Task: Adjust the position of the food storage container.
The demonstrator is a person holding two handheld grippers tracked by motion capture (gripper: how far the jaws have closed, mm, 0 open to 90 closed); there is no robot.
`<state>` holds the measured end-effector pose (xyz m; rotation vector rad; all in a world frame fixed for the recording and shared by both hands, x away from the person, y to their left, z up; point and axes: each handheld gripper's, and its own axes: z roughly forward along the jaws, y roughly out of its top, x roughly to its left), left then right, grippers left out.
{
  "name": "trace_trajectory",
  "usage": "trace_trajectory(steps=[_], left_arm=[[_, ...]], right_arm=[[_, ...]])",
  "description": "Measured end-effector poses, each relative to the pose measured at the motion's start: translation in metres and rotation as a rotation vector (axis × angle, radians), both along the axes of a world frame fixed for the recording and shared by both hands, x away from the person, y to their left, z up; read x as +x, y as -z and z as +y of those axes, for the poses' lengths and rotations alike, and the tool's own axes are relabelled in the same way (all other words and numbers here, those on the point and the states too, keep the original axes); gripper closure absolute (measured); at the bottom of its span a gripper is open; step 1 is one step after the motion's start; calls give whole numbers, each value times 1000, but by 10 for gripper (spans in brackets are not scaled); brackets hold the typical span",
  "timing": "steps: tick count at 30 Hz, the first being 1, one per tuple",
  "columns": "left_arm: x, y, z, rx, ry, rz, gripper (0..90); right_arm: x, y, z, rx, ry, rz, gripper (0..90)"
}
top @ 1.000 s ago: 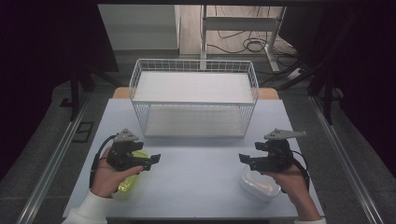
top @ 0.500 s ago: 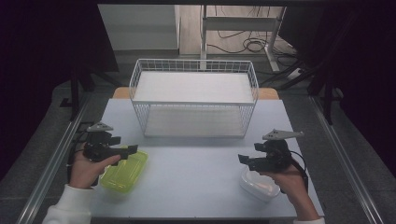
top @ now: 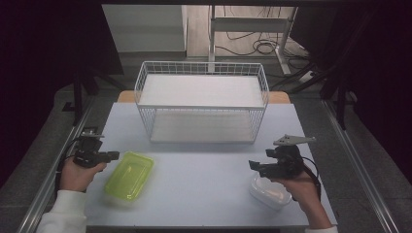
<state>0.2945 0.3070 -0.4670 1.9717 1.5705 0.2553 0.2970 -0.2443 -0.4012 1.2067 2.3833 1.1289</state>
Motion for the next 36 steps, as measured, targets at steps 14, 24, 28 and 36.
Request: trace_trajectory(steps=[14, 24, 28, 36], left_arm=[[11, 25, -3, 69, 3, 87, 900], [25, 25, -32, 90, 66, 93, 900], [30, 24, -55, 104, 116, 90, 900], [34, 25, -82, 100, 174, 85, 900]], right_arm=[[1, 2, 0, -3, 5, 8, 209], [1, 2, 1, -3, 6, 10, 209], [2, 3, 1, -5, 7, 12, 209], [2, 4, -1, -6, 11, 15, 209]])
